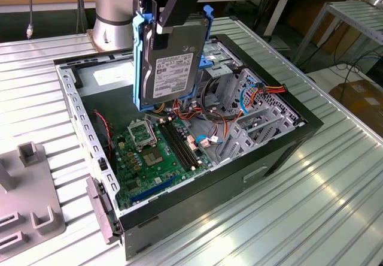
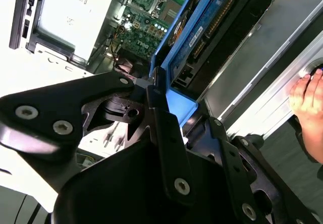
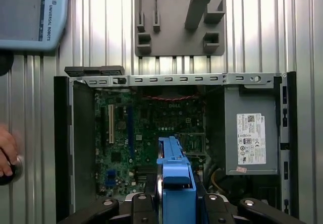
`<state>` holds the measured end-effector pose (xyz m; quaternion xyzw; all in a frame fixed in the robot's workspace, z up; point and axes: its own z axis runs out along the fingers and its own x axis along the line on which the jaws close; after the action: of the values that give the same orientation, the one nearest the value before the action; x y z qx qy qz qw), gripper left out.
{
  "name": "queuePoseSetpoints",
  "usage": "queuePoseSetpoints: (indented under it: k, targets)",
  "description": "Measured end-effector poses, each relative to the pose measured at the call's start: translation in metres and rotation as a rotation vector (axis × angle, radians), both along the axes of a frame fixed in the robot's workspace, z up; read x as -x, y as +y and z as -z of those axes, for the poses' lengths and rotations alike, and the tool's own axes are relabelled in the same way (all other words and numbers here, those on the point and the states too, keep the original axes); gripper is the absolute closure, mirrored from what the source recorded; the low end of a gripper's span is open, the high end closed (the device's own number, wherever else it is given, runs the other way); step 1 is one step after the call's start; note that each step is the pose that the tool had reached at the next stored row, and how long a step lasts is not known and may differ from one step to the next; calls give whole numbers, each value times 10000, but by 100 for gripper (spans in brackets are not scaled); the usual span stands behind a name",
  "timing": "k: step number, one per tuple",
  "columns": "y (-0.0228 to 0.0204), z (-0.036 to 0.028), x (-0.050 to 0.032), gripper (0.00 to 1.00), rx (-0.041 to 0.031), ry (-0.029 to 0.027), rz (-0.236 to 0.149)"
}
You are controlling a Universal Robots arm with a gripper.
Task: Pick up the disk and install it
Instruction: 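Insert the disk into the insertion slot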
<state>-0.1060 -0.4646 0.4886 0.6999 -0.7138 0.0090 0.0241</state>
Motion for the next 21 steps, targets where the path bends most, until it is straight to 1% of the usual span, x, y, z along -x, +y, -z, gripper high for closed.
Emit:
queuePoseSetpoints:
  k: [4,11,14,16,21]
  targets:
    - [0,4,-44,63,49,1,0]
    - [-17,10,-92,63,87,1,0]
    - [-25,14,-104,63,140,1,2]
    - [-27,16,-108,63,152,1,1]
    - [-29,17,-108,63,151,0,1]
